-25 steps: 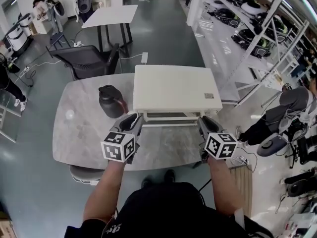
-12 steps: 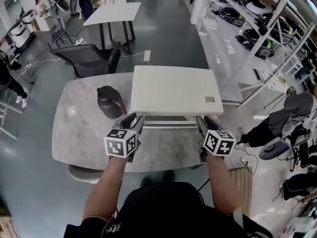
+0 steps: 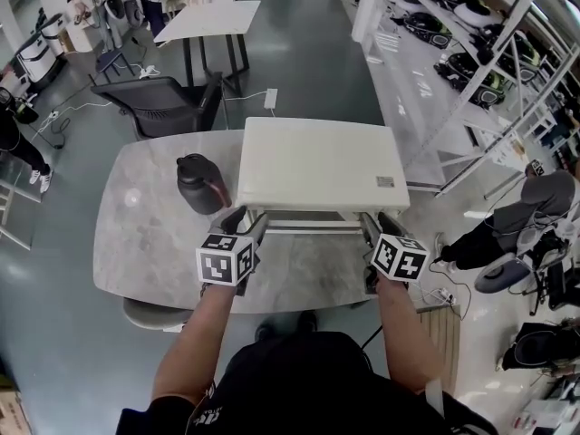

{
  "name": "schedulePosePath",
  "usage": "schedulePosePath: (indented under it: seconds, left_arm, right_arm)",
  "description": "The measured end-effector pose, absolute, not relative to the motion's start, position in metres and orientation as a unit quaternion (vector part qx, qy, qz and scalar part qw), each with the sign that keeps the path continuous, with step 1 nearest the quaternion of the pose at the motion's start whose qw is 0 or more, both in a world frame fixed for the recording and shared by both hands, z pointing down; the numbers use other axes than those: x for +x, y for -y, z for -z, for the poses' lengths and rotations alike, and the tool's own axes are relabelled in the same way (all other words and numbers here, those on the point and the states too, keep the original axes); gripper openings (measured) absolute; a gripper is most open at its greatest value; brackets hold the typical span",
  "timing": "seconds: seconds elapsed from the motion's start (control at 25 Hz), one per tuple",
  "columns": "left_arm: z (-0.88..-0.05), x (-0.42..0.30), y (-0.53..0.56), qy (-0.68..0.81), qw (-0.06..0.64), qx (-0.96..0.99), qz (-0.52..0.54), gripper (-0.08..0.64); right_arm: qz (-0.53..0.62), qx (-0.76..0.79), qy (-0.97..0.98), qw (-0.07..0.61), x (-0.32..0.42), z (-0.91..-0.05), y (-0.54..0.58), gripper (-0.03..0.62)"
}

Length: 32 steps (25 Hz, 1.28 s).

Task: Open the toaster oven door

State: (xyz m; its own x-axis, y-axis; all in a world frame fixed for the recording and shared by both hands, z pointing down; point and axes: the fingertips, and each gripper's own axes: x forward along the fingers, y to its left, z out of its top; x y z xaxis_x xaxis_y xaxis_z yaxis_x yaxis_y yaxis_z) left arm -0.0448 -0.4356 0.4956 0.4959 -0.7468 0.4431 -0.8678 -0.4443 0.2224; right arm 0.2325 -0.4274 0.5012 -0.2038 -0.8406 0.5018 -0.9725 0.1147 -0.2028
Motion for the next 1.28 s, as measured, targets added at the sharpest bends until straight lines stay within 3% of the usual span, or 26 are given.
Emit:
schedulePosePath:
  seconds: [0.4,1.28]
  left_arm:
    - [-0.501,-0.042,0.436,0.483,0.220,0.834,-0.148,0.216]
    - [-0.513,-0.045,0.396,0.462,0.239,0.841,-0.152,0.218]
  right_arm:
    - [-0.243,0.614,0.739,0.132,0.225,-0.500,0.426,0.126]
    - [-0.248,0.628,0.727,0.126,0.224,-0.512,0.381,0.123]
